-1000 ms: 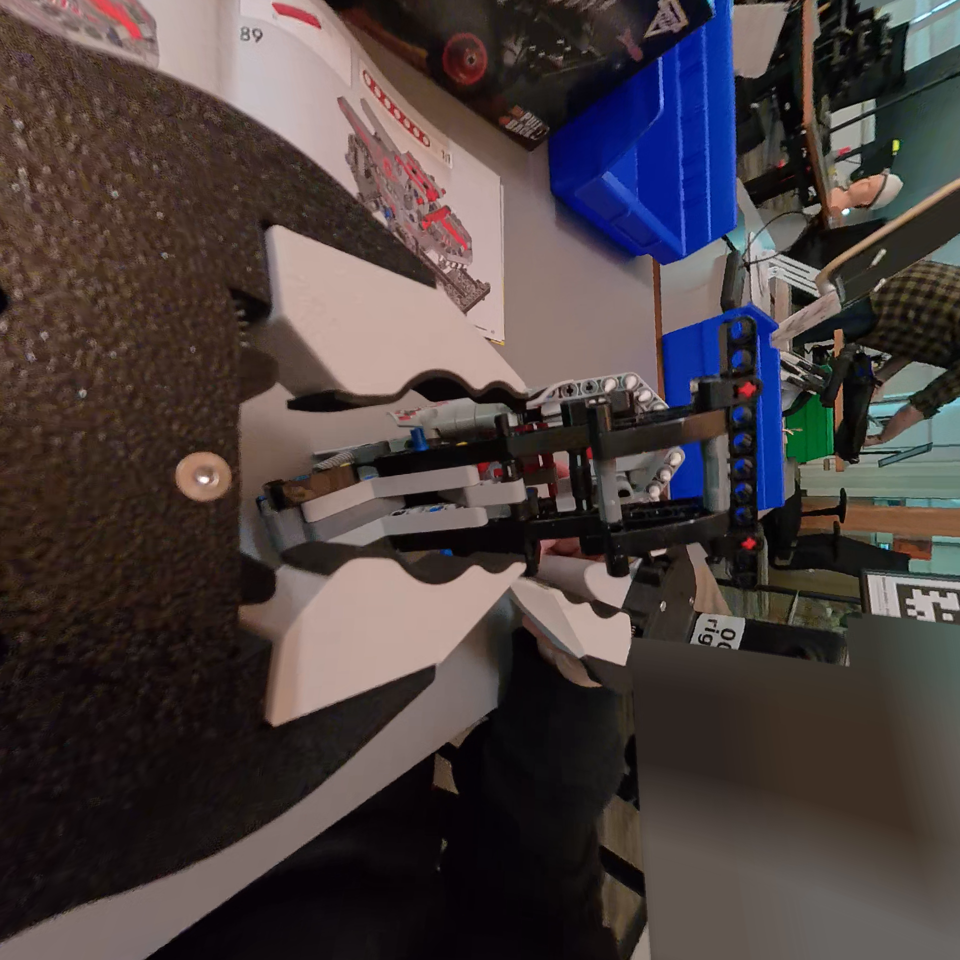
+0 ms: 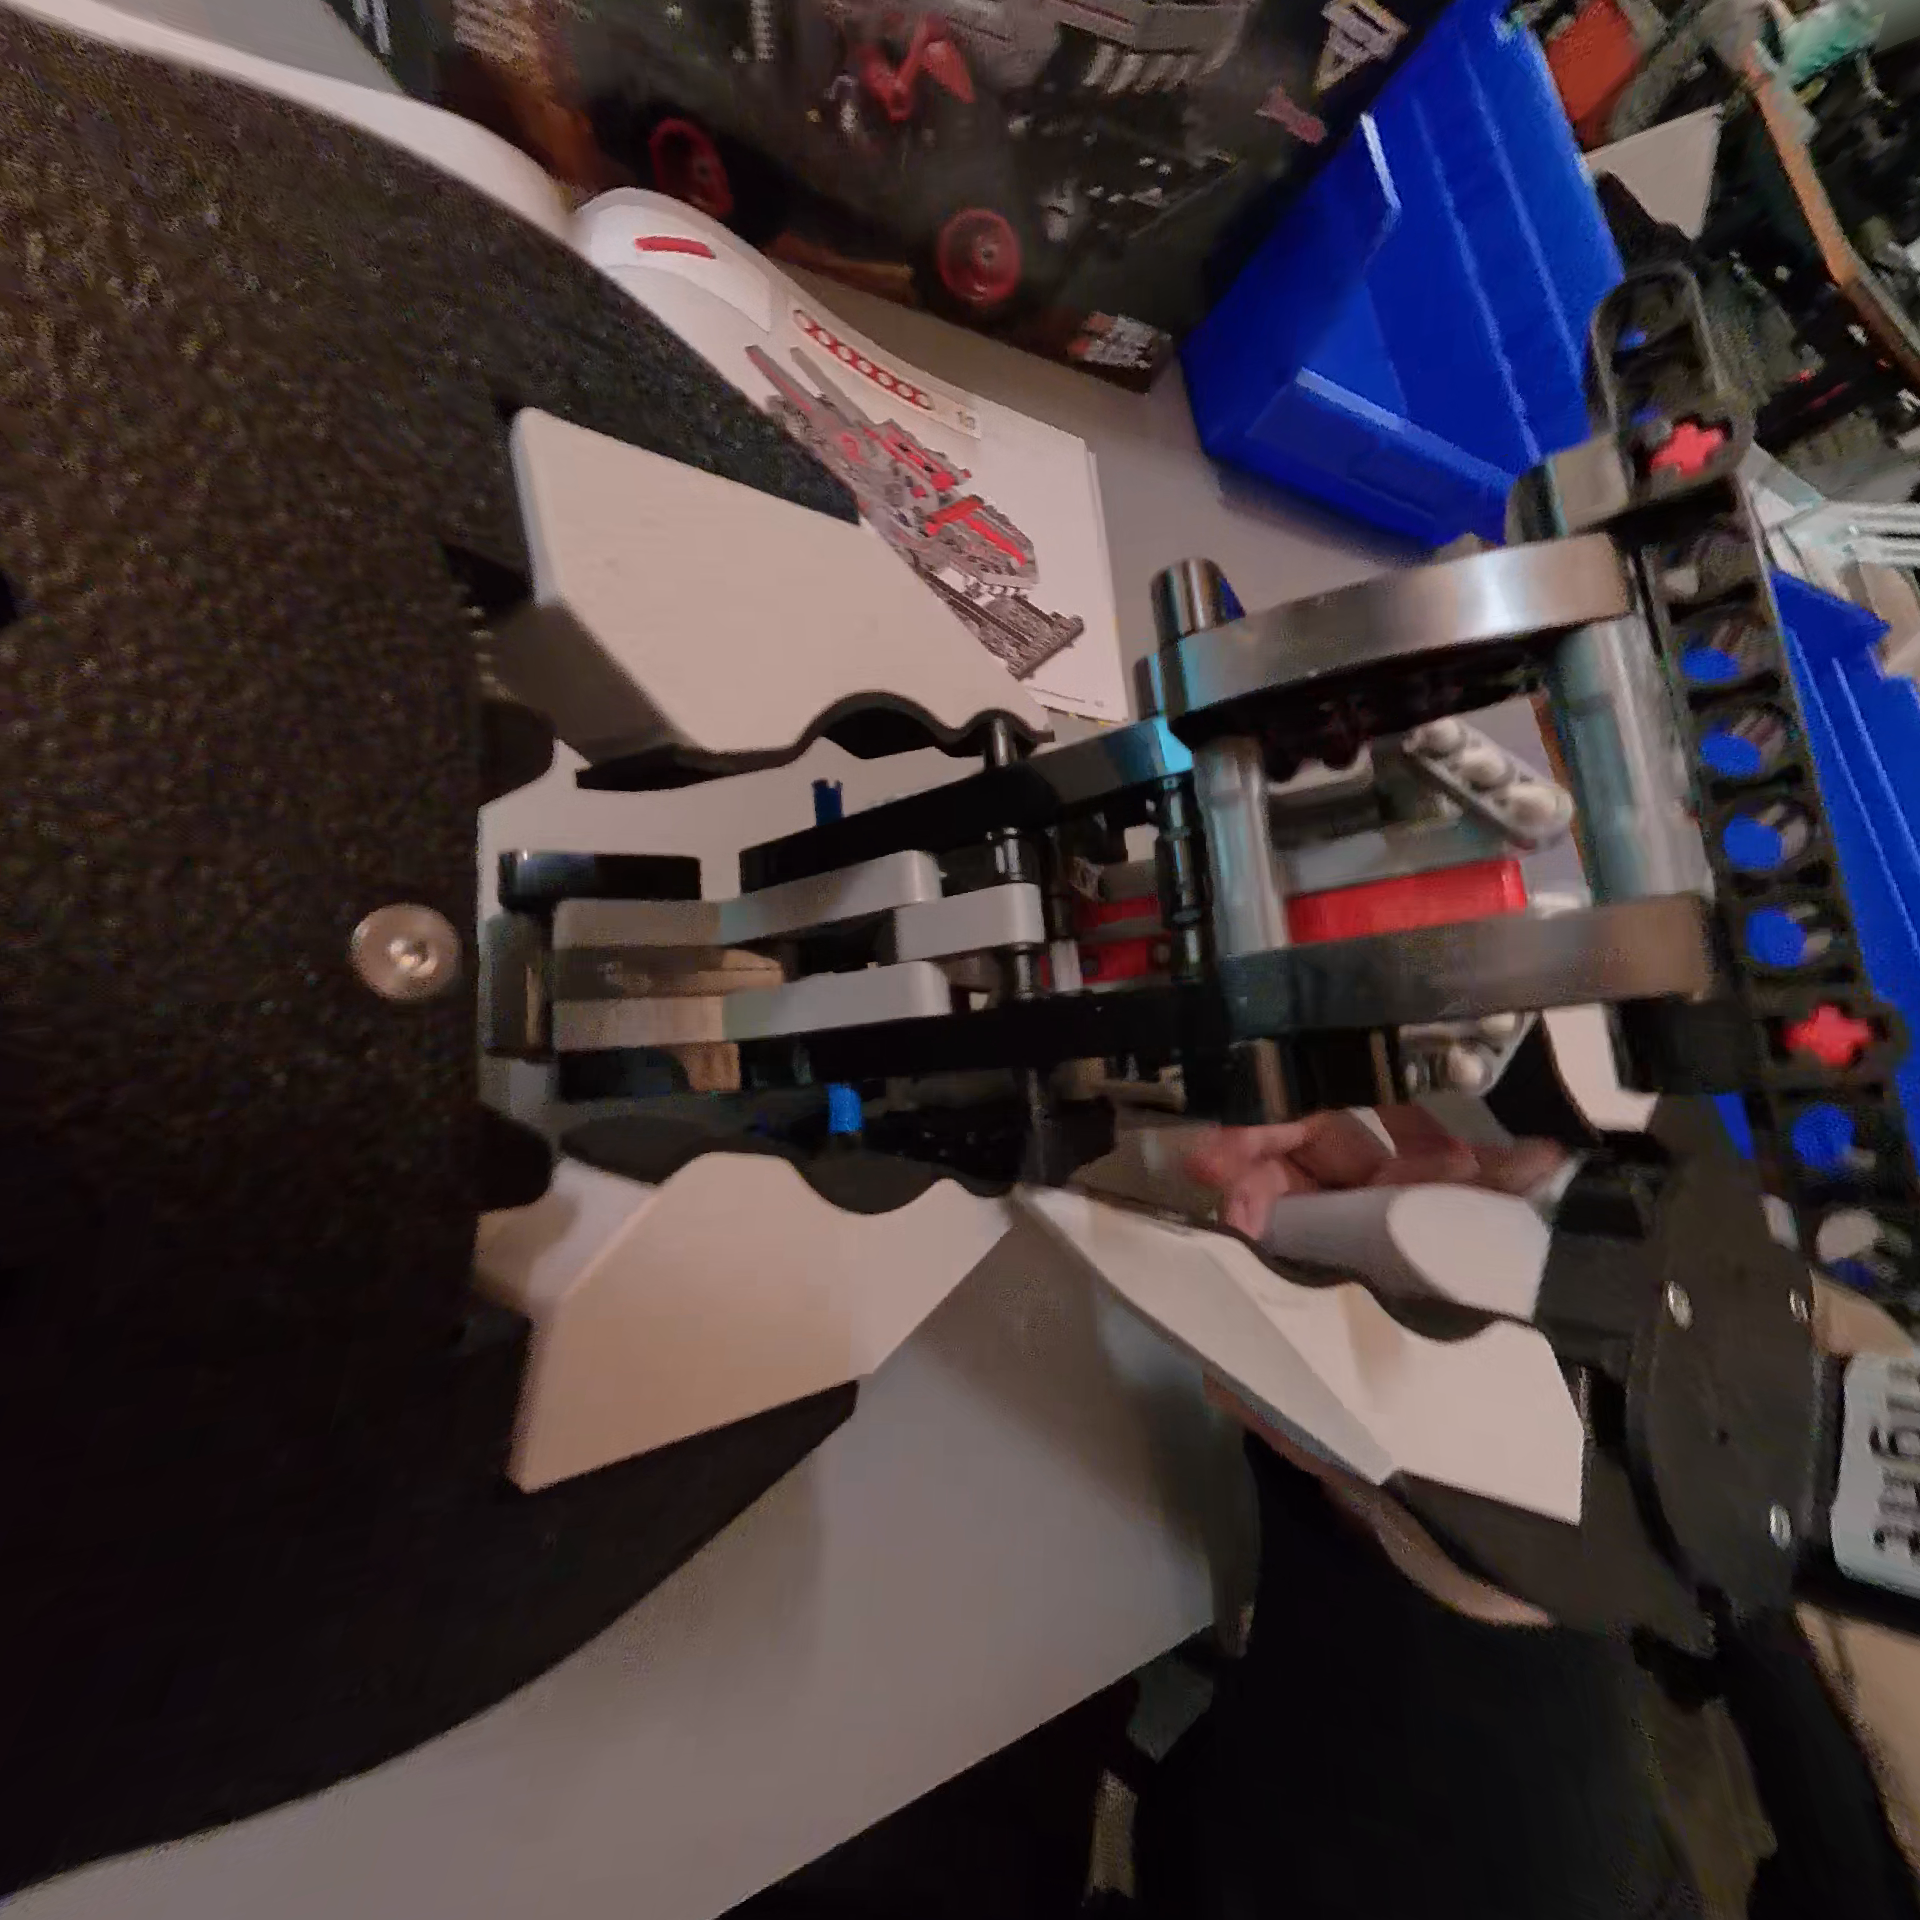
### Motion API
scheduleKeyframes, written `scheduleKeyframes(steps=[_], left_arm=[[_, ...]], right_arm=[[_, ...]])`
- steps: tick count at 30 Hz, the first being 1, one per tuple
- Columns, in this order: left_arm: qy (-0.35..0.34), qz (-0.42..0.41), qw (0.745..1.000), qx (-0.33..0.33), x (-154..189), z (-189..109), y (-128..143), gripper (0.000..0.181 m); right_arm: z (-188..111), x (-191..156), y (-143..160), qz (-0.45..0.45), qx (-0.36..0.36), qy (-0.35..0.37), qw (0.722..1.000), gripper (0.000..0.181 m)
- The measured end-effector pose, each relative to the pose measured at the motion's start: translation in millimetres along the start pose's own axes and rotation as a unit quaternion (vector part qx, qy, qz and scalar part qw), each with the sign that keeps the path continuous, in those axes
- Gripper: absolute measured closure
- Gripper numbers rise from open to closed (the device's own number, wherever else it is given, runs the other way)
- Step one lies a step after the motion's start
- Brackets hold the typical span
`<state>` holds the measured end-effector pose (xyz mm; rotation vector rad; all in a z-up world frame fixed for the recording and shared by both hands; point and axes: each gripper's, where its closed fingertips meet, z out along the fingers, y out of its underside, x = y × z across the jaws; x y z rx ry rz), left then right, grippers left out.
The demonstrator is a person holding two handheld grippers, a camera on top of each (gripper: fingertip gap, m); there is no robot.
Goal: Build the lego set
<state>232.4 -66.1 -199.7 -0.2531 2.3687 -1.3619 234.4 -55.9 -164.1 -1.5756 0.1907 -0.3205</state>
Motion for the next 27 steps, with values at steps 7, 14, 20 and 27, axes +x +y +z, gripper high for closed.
scheduleKeyframes(steps=[7, 14, 20, 27], left_arm=[[-0.008, 0.089, 0.996, -0.027, 10, 3, 1, 0.098], [0.139, 0.013, 0.99, 0.034, 30, -19, -8, 0.094], [0.162, -0.043, 0.983, 0.07, 19, -30, -12, 0.126], [0.158, -0.038, 0.985, 0.065, 19, -29, -12, 0.129]], right_arm=[[0, -16, 1, -0.01, 0.007, -0.048, 0.999, 0.095], [-7, -20, 3, -0.023, 0.011, -0.072, 0.997, 0.095], [-10, -27, 4, -0.043, 0.017, -0.098, 0.994, 0.095], [-10, -28, 4, -0.044, 0.018, -0.108, 0.993, 0.095]])
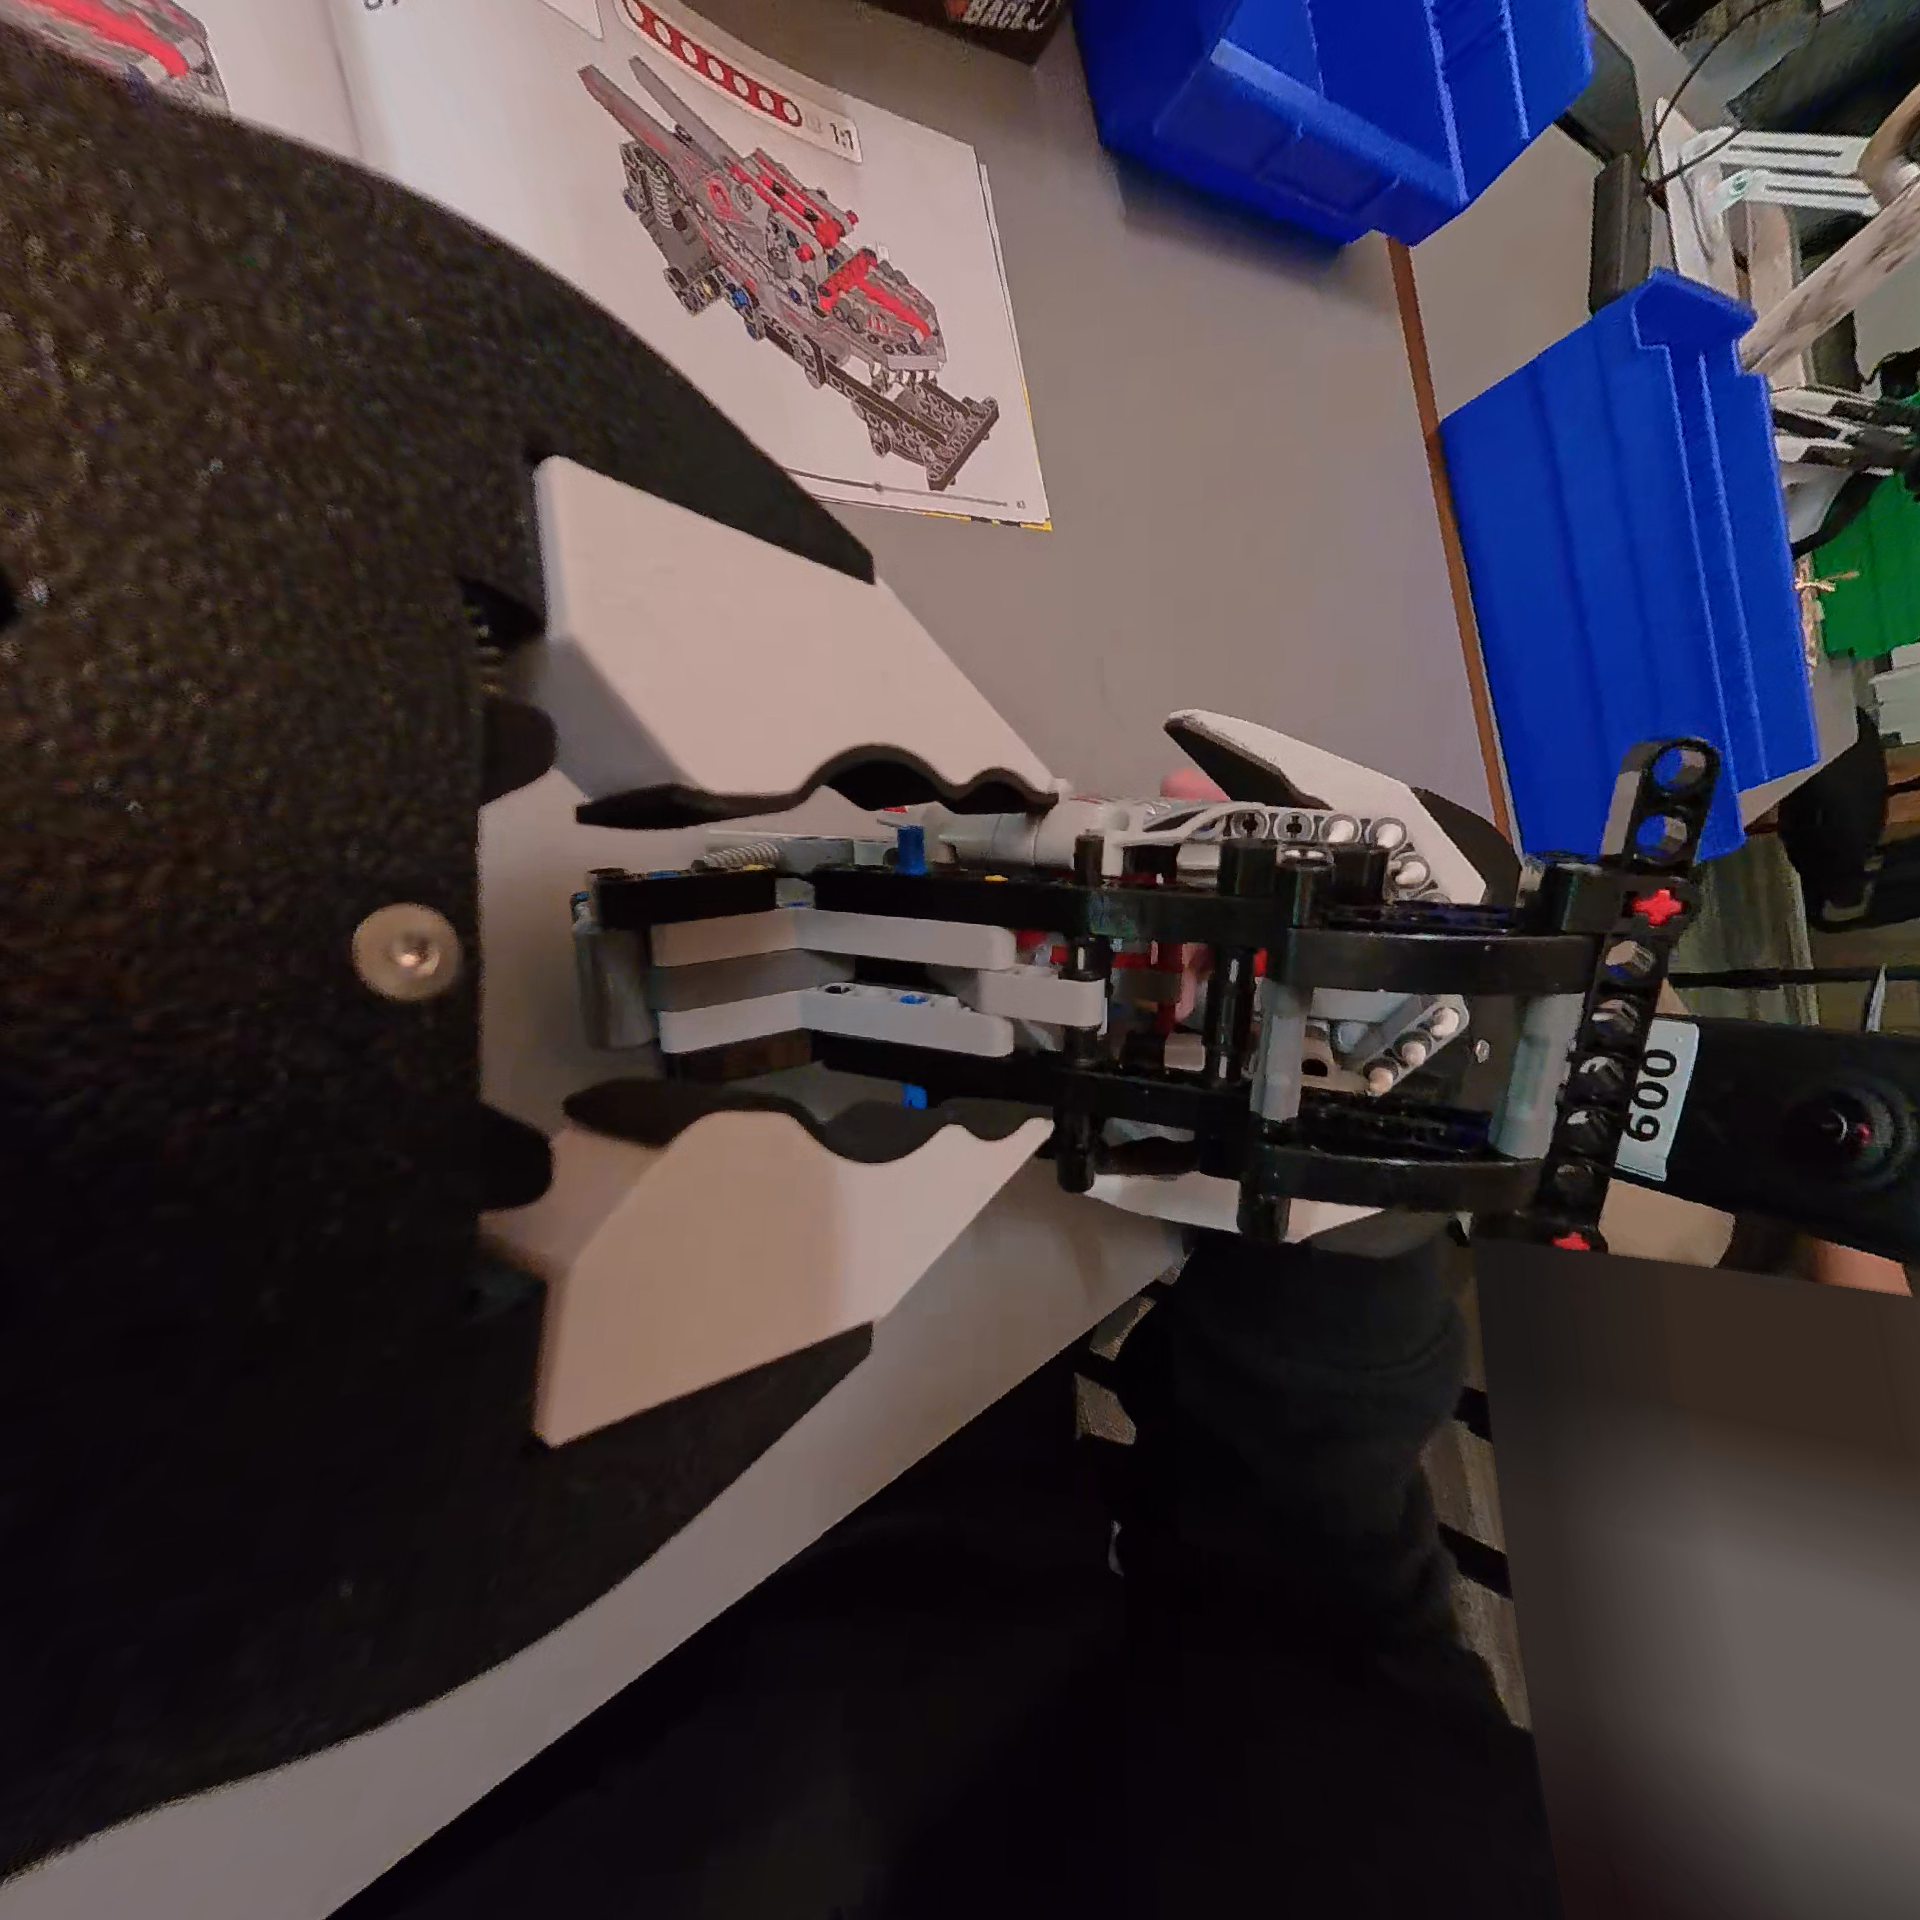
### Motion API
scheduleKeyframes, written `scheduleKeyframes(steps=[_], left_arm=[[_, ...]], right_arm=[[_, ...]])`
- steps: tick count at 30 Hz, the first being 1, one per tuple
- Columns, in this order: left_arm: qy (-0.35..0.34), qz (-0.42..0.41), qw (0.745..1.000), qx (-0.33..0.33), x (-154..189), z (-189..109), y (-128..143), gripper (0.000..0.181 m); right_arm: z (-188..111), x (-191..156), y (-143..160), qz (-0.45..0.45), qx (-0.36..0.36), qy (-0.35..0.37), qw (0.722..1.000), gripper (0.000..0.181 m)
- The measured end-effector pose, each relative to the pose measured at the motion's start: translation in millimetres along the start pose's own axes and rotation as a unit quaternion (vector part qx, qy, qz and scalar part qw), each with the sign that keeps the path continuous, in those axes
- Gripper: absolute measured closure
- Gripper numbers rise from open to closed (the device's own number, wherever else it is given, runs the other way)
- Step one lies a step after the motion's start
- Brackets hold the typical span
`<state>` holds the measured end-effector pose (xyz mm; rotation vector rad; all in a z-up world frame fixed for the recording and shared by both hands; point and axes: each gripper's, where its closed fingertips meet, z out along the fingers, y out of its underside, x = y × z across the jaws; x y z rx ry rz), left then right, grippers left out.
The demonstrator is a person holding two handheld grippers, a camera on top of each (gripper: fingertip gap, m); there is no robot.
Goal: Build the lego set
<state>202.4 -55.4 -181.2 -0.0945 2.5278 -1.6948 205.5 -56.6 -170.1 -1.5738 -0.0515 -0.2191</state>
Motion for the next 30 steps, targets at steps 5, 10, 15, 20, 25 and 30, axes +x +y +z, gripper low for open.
scheduleKeyframes(steps=[5, 10, 15, 20, 25, 30], left_arm=[[-0.018, 0.016, 1.0, -0.014, -1, 2, 0, 0.129], [-0.062, 0.068, 0.995, -0.032, -5, 7, 2, 0.14], [-0.05, 0.052, 0.997, -0.031, -4, 5, 3, 0.139], [-0.028, 0.038, 0.999, -0.014, -3, -6, -3, 0.13], [-0.033, 0.05, 0.997, -0.044, -1, -3, 3, 0.14], [-0.046, 0.041, 0.997, -0.047, -4, 0, 4, 0.141]], right_arm=[[0, 1, 0, 0.002, -0.001, 0.0, 1.0, 0.094], [0, 8, 0, 0.021, 0.0, 0.015, 1.0, 0.095], [0, 6, 0, 0.015, -0.001, 0.011, 1.0, 0.096], [0, 3, 0, 0.007, 0.002, 0.003, 1.0, 0.097], [-1, 2, -2, 0.008, 0.008, -0.002, 1.0, 0.1], [0, 6, -2, 0.017, 0.009, 0.008, 1.0, 0.099]])
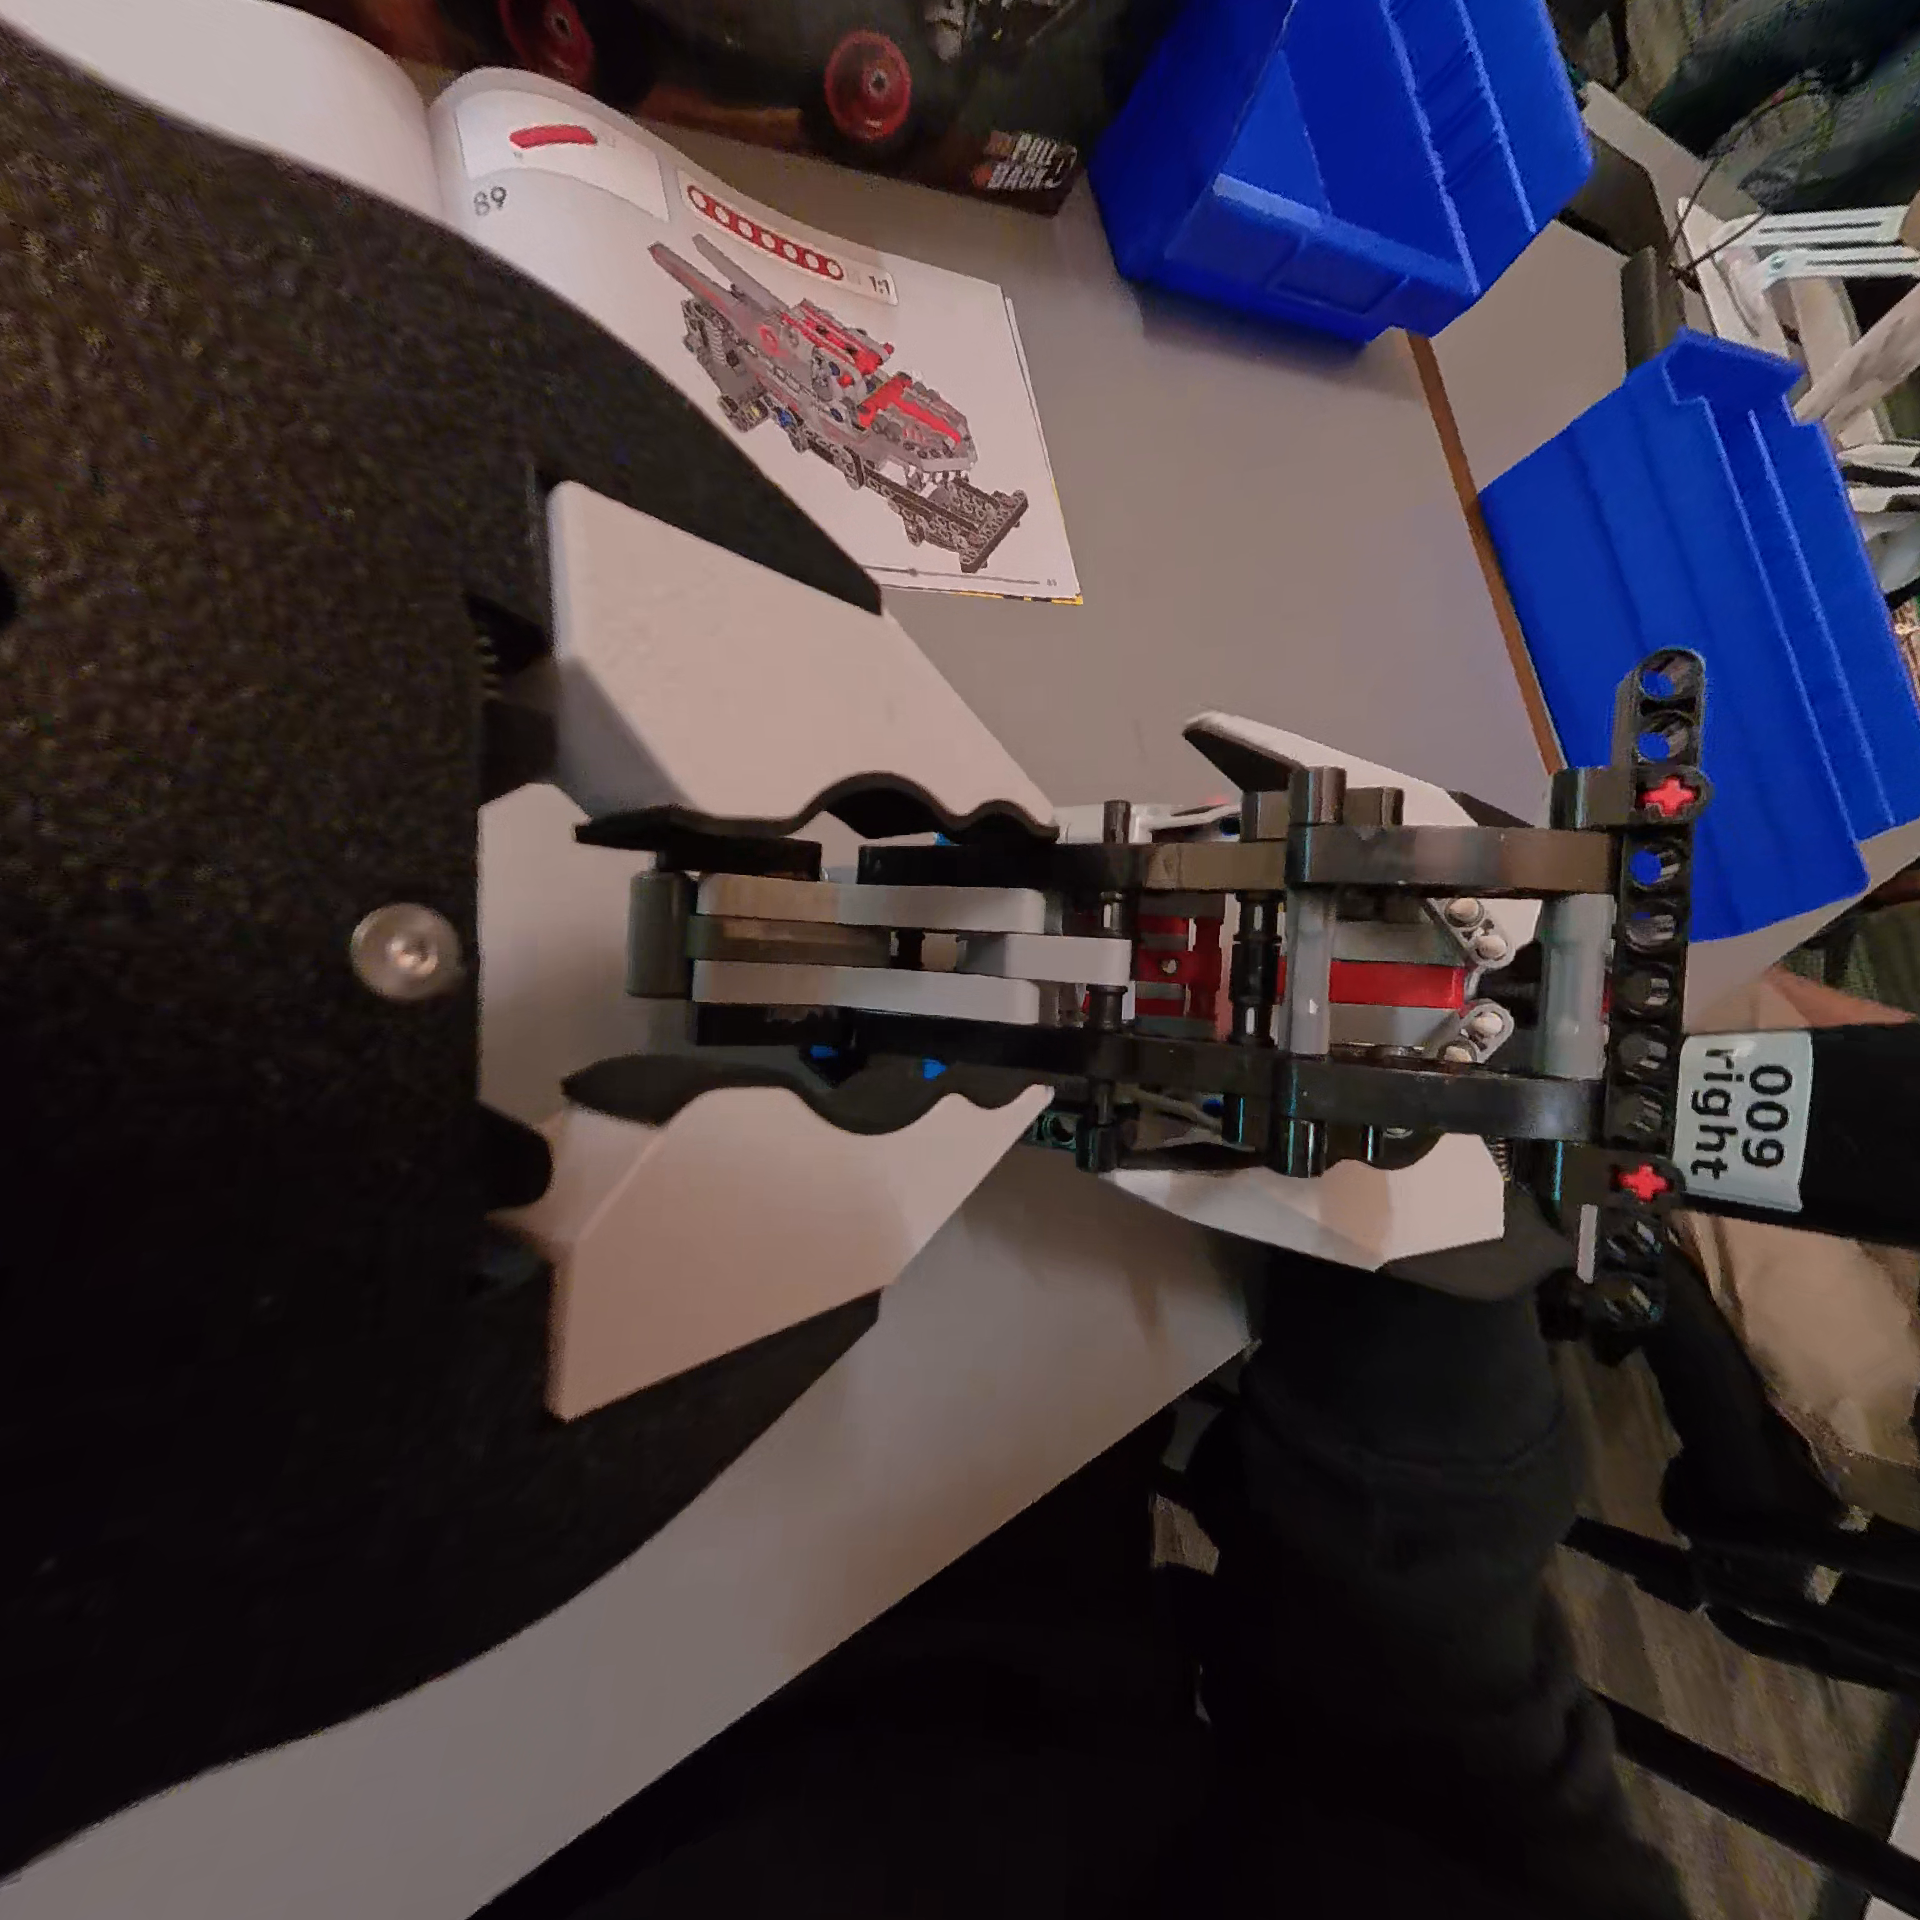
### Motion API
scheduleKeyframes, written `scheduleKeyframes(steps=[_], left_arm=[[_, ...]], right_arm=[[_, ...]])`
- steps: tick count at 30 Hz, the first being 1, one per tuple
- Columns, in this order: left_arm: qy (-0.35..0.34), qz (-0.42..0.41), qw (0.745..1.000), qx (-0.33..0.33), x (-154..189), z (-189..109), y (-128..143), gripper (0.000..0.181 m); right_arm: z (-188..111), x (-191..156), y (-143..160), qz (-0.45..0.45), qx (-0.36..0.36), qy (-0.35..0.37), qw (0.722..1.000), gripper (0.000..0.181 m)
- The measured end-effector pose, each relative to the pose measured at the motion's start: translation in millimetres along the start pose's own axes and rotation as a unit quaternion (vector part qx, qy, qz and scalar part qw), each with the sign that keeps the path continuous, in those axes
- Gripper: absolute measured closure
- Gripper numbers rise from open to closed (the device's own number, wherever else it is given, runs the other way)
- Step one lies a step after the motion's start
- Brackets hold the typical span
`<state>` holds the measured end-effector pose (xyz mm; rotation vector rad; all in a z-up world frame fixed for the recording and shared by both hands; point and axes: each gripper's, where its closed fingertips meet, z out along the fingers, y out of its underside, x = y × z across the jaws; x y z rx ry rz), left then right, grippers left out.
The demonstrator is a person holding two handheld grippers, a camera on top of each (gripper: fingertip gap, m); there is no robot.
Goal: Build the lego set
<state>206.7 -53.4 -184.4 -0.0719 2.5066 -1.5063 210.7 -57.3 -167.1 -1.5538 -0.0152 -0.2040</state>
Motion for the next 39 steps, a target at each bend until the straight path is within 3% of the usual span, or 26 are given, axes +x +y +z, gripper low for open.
scheduleKeyframes(steps=[2, 11, 18, 20, 22, 23, 29, 36, 39], left_arm=[[-0.012, -0.002, 1.0, 0.001, -2, 2, 0, 0.142], [-0.041, 0.056, 0.998, -0.013, -5, 3, 2, 0.141], [-0.001, 0.001, 1.0, 0.013, -1, 0, 0, 0.139], [0.0, -0.014, 1.0, 0.018, -3, -1, -2, 0.129], [0.017, -0.017, 1.0, 0.015, 1, -3, -3, 0.093], [0.024, -0.017, 0.999, 0.016, 5, -3, -6, 0.091], [-0.02, 0.011, 0.999, -0.025, 4, 7, -3, 0.101], [-0.026, 0.013, 0.999, -0.03, 5, 7, -3, 0.124], [-0.036, 0.016, 0.999, -0.031, 3, 9, -3, 0.124]], right_arm=[[2, 5, -1, 0.015, 0.004, 0.013, 1.0, 0.092], [4, 8, -1, 0.033, 0.005, 0.02, 0.999, 0.093], [5, 6, 0, 0.034, 0.002, 0.006, 0.999, 0.093], [5, 5, 0, 0.03, 0.003, 0.005, 1.0, 0.093], [5, 6, 0, 0.03, 0.002, 0.008, 1.0, 0.093], [5, 6, 0, 0.031, 0.002, 0.008, 0.999, 0.093], [5, 7, 1, 0.035, 0.001, 0.009, 0.999, 0.093], [5, 6, 0, 0.031, 0.003, 0.008, 0.999, 0.093], [4, 7, 0, 0.034, 0.004, 0.013, 0.999, 0.09]])
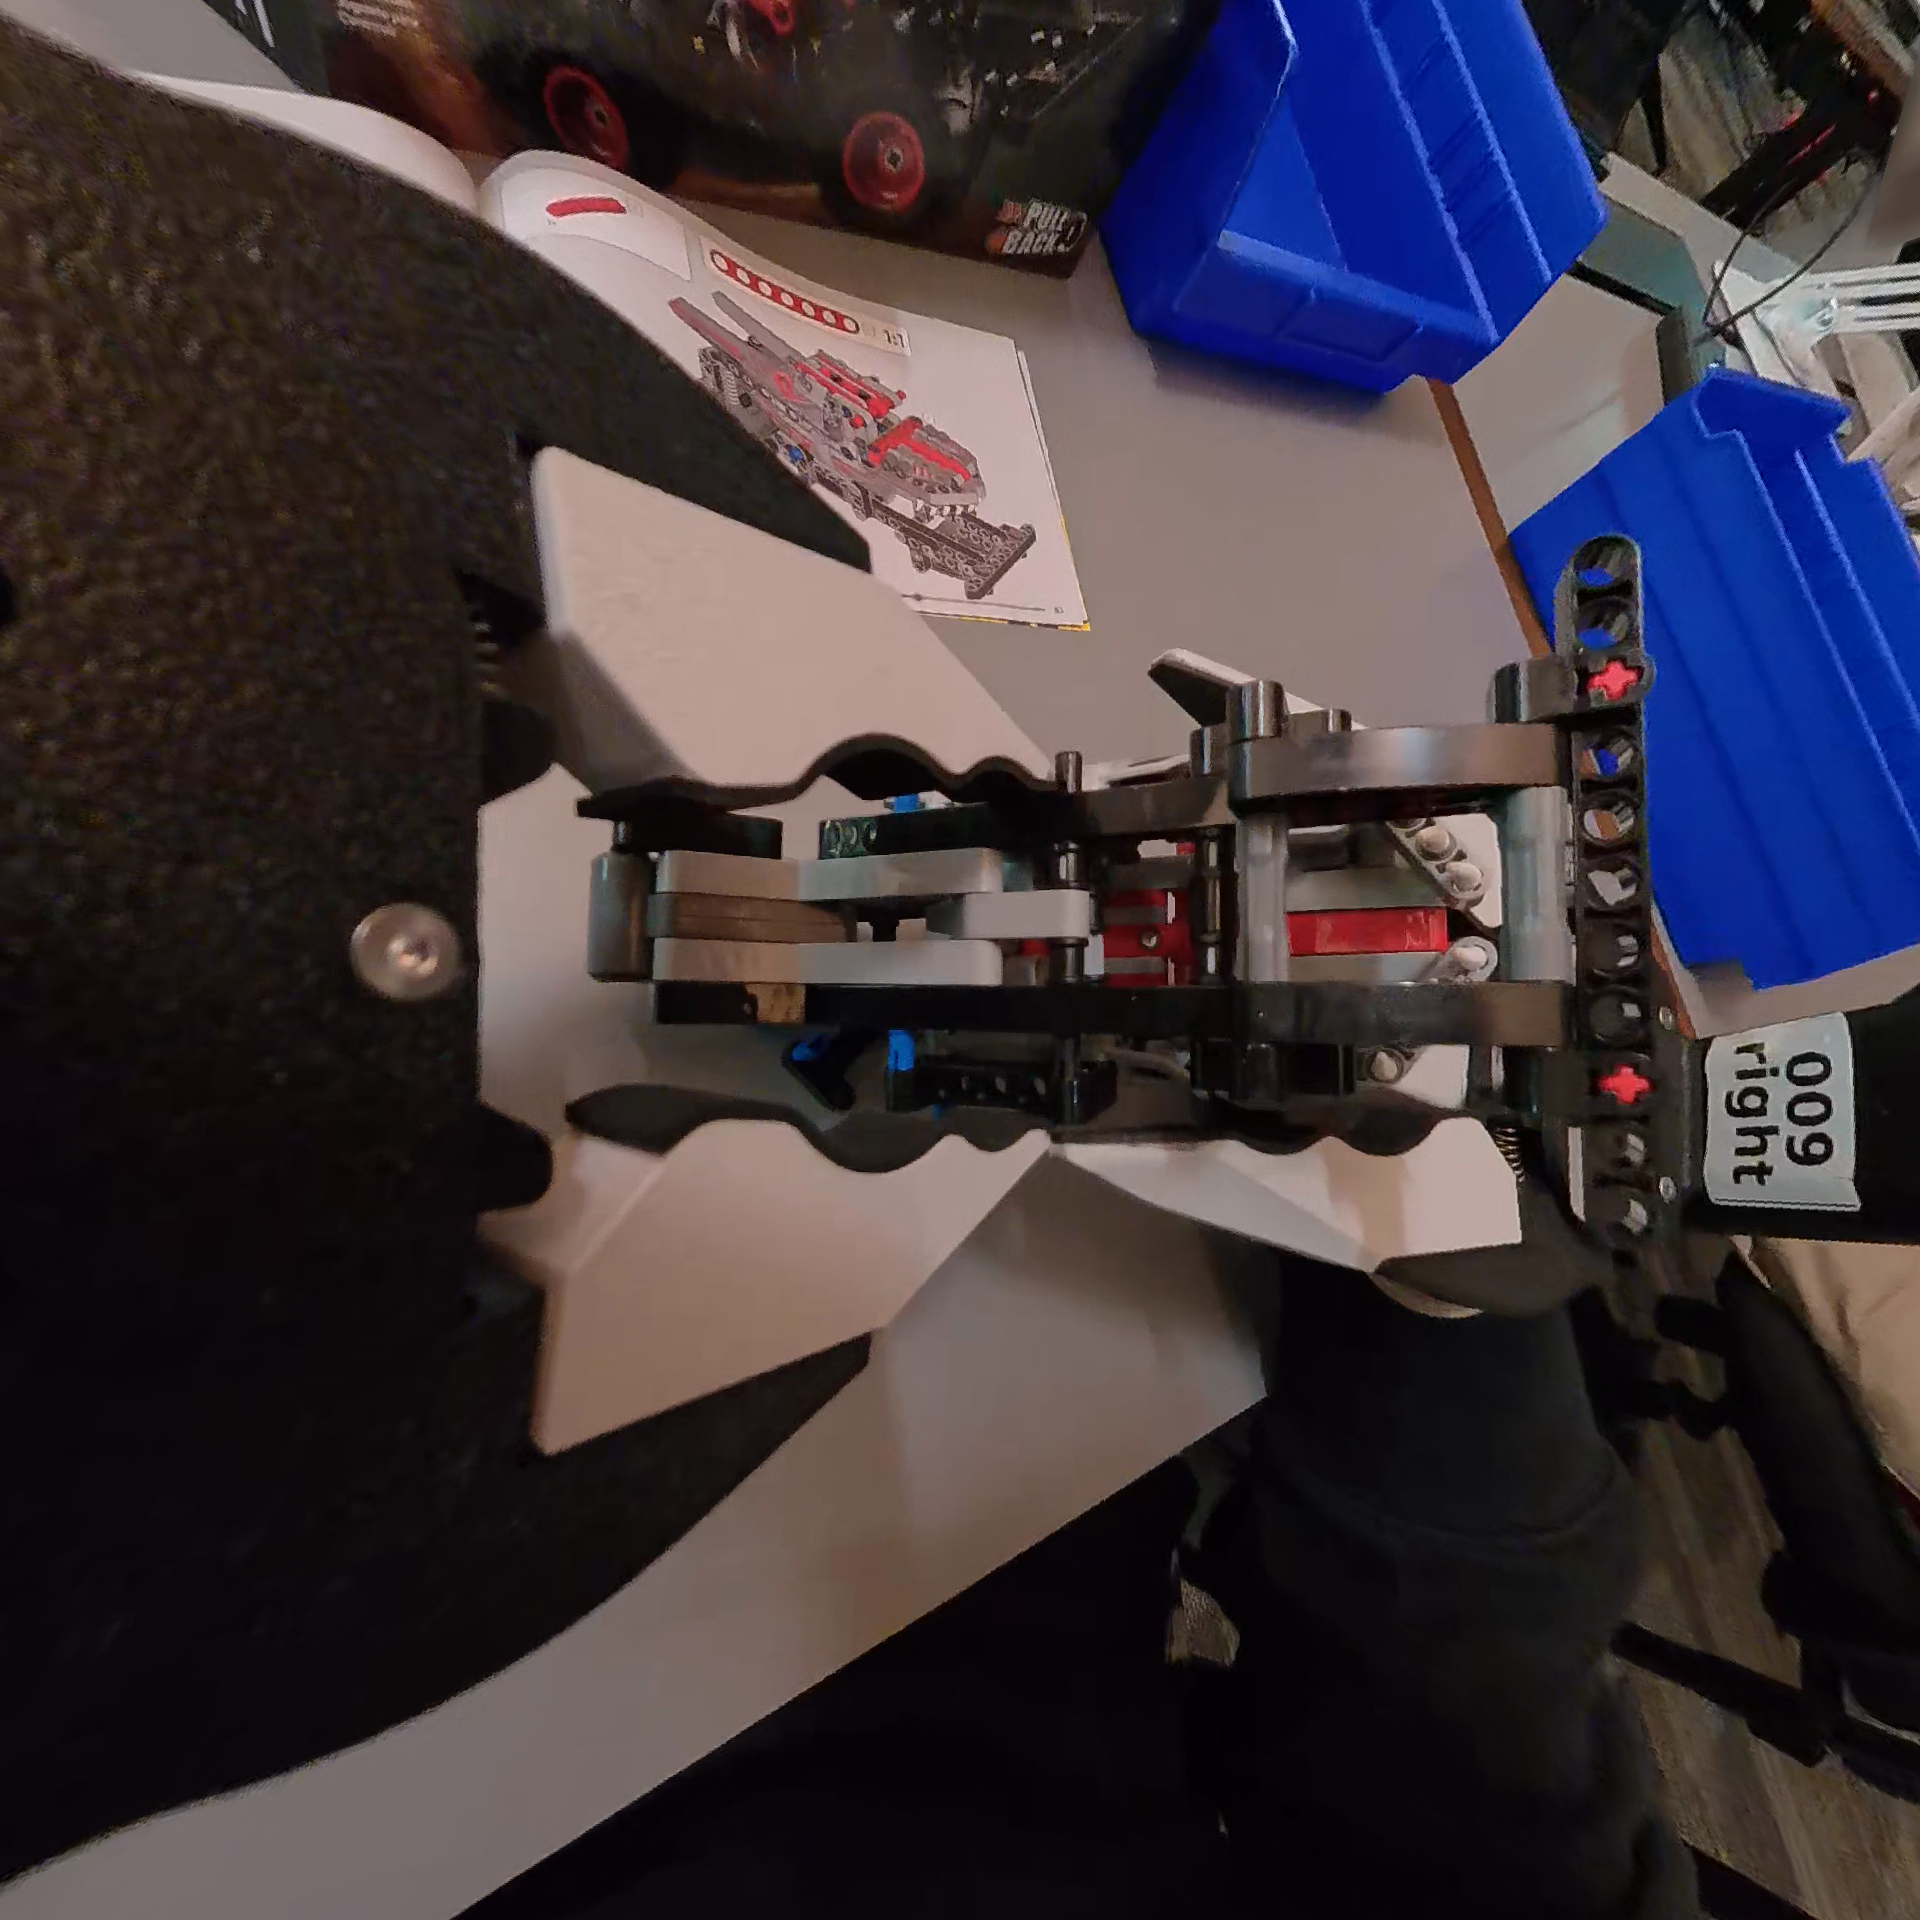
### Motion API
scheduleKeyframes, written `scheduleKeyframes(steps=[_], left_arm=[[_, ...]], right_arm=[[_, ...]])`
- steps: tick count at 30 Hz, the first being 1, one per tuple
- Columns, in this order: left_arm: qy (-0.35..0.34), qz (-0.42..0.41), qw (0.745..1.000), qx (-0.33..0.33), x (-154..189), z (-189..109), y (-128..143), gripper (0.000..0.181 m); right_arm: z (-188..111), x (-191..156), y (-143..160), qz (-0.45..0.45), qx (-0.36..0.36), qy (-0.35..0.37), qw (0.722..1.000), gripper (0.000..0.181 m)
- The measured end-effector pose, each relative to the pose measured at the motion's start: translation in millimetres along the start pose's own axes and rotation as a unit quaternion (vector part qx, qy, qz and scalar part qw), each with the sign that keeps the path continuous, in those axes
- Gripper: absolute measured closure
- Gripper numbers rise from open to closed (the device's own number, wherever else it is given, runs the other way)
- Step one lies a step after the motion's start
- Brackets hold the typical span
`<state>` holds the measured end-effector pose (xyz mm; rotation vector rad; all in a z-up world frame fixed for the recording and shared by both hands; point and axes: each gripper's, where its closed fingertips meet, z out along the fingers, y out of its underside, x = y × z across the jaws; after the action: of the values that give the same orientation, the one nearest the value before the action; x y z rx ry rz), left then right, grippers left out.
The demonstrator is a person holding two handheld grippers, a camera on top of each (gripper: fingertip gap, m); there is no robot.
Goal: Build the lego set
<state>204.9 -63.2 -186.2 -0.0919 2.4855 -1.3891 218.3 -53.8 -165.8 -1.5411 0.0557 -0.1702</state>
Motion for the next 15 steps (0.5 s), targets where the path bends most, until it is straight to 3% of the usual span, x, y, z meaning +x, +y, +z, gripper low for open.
scheduleKeyframes(steps=[6, 10, 12, 15], left_arm=[[0.013, -0.01, 1.0, 0.006, 1.9, -1.5, -1.0, 0.121], [0.009, -0.04, 0.999, 0.017, -3.6, -1.7, -2.3, 0.106], [0.017, -0.024, 0.999, 0.024, 0.6, -2.4, -4.8, 0.115], [0.008, -0.006, 1.0, 0.026, 0.5, -2.7, -6.7, 0.115]], right_arm=[[-1.9, -3.1, -2.7, -0.014, 0.01, -0.002, 1.0, 0.094], [-2.6, -4.7, -4.2, -0.018, 0.016, -0.004, 1.0, 0.098], [-2.8, -5.0, -4.5, -0.017, 0.017, -0.006, 1.0, 0.099], [-3.5, -4.9, -4.8, -0.016, 0.018, -0.006, 1.0, 0.102]])
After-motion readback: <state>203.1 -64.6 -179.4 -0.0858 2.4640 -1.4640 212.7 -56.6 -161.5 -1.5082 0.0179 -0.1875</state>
